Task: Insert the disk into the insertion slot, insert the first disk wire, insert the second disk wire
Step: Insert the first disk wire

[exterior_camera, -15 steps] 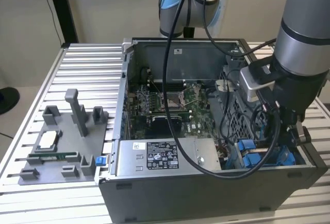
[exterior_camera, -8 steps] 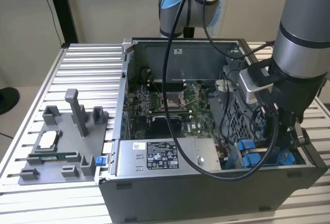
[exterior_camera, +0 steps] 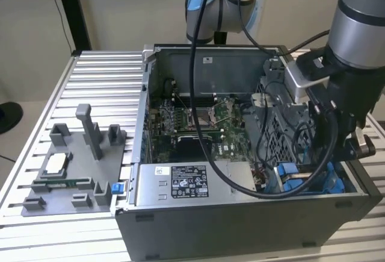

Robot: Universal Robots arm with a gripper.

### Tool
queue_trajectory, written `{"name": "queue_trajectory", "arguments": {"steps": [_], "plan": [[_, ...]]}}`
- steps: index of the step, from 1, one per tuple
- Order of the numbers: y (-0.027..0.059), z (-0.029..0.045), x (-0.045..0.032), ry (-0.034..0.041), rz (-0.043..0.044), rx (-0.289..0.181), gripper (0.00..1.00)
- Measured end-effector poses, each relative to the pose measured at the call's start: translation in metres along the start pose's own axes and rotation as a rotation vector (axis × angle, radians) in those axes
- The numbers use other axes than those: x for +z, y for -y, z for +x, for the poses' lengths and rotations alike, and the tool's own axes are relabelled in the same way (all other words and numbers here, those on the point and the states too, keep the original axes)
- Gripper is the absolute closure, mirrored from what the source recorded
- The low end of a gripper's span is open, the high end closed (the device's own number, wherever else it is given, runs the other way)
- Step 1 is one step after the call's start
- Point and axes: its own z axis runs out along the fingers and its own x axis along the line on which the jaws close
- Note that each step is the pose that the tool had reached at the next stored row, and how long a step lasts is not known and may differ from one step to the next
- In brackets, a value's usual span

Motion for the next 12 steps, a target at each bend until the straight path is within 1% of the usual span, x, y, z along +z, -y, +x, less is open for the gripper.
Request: {"name": "queue_trajectory", "arguments": {"steps": [6, 12], "plan": [[0.0032, -0.0007, -0.0132, -0.0006, -0.0059, 0.0, 0.0], [0.0033, -0.0007, -0.0134, -0.0009, -0.007, 0.0, 0.0]]}}
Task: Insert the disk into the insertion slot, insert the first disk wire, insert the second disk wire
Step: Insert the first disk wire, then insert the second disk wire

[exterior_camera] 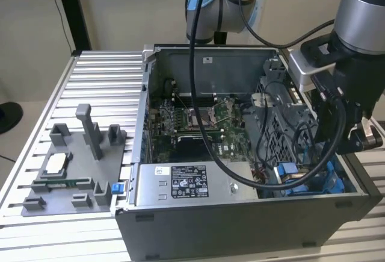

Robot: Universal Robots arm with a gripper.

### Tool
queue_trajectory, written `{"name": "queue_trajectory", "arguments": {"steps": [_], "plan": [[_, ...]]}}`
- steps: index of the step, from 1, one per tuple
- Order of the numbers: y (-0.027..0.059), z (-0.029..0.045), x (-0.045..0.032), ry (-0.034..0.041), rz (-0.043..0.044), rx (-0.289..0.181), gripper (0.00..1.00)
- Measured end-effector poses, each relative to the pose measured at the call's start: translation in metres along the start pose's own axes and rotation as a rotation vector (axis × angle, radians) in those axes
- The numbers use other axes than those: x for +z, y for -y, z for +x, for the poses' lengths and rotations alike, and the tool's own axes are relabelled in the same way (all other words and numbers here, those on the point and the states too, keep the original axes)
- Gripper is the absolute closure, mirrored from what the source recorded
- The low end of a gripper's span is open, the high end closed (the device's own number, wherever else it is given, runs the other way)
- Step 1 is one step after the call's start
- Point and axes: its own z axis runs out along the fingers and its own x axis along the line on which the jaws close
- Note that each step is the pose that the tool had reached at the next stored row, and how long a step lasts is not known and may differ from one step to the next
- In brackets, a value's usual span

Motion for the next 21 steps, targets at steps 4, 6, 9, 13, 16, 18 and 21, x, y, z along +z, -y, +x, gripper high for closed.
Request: {"name": "queue_trajectory", "arguments": {"steps": [4, 6, 9, 13, 16, 18, 21], "plan": [[0.0005, 0.0, -0.0001, -0.0004, -0.0006, 0.0, 0.0], [0.0037, 0.0, 0.0007, -0.0005, -0.0122, 0.001, 0.0], [0.0109, 0.0001, 0.0025, -0.0005, -0.0353, 0.002, 0.0], [0.0212, 0.0001, 0.0046, -0.0005, -0.0697, 0.003, 0.0], [0.0253, -0.0001, 0.0035, -0.0011, -0.1033, 0.005, 0.0], [0.0276, -0.0001, 0.0017, -0.0011, -0.1188, 0.006, 0.0], [0.0311, -0.0001, 0.0011, -0.001, -0.1407, 0.007, 0.0]]}}
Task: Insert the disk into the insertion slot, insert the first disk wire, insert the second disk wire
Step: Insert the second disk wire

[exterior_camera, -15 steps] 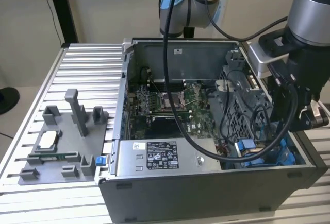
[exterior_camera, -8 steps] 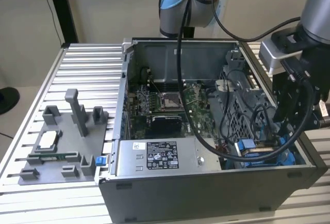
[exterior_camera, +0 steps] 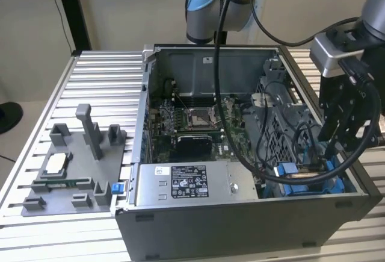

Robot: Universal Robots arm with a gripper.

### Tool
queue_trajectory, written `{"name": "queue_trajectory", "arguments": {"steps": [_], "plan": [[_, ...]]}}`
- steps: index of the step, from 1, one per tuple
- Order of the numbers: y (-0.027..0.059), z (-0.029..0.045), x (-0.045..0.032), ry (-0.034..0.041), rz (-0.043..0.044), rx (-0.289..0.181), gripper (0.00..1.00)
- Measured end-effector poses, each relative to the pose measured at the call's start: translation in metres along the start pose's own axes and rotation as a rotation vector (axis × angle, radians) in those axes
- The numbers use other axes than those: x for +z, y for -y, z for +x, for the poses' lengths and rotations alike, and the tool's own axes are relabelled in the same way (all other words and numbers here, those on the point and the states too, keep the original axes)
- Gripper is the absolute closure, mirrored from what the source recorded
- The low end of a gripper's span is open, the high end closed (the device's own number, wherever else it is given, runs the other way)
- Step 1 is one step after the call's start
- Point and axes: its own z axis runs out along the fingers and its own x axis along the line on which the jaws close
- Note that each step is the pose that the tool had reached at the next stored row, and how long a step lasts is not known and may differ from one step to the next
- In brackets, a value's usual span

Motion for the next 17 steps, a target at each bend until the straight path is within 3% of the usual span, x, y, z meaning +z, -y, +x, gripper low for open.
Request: {"name": "queue_trajectory", "arguments": {"steps": [13, 17], "plan": [[0.0394, -0.0004, 0.0036, -0.0005, -0.0827, 0.004, 0.0], [0.047, -0.0006, 0.0044, -0.0007, -0.1015, 0.005, 0.0]]}}
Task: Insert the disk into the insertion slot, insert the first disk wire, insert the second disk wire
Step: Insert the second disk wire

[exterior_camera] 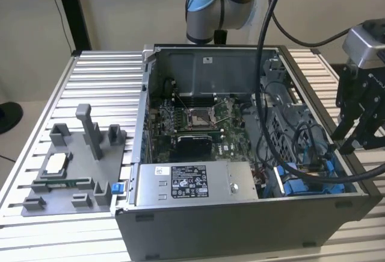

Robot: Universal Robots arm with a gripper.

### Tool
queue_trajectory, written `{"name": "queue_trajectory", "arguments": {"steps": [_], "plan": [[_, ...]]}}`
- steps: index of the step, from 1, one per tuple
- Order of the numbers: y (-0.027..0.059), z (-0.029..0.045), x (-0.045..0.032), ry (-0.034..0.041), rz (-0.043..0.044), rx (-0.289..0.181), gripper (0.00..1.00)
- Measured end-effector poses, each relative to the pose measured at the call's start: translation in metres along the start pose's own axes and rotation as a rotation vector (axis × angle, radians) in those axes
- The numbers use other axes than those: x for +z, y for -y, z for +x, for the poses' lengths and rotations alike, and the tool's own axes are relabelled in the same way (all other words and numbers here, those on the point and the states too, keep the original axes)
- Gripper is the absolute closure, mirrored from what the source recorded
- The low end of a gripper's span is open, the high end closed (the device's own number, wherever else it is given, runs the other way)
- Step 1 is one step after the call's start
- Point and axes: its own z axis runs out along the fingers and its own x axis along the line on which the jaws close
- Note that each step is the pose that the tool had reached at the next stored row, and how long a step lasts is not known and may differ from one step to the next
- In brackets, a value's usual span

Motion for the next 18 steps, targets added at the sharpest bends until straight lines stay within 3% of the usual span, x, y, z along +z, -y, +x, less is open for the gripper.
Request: {"name": "queue_trajectory", "arguments": {"steps": [1, 5, 6, 12, 18], "plan": [[0.0008, -0.0001, 0.0, -0.0006, -0.0137, 0.001, 0.0], [0.0055, -0.0006, 0.0, -0.0034, -0.0828, 0.004, 0.0], [0.0071, -0.0006, 0.0004, -0.0035, -0.0873, 0.004, 0.0], [0.0092, -0.0007, 0.0044, -0.0037, -0.0887, 0.005, 0.0], [0.0093, -0.0018, 0.0085, -0.0033, -0.0957, 0.004, 0.0]]}}
